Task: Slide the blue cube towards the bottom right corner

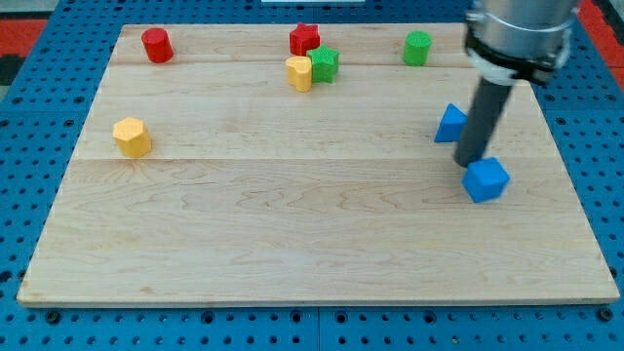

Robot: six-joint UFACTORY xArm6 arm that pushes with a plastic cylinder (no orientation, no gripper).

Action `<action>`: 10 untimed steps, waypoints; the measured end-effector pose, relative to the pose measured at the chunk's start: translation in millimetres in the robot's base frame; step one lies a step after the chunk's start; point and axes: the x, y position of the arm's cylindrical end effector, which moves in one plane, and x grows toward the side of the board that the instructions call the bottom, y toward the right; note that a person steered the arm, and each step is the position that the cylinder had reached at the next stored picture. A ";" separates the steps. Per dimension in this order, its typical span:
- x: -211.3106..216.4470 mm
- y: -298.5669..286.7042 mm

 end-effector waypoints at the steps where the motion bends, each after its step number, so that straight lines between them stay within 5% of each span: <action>1: 41.9 5.8; 3: 70.6 6.2; 4: 37.6 15.3; 6: 67.1 118.2; 7: 117.1 118.1; 8: 122.1 66.8; 10: 97.6 60.9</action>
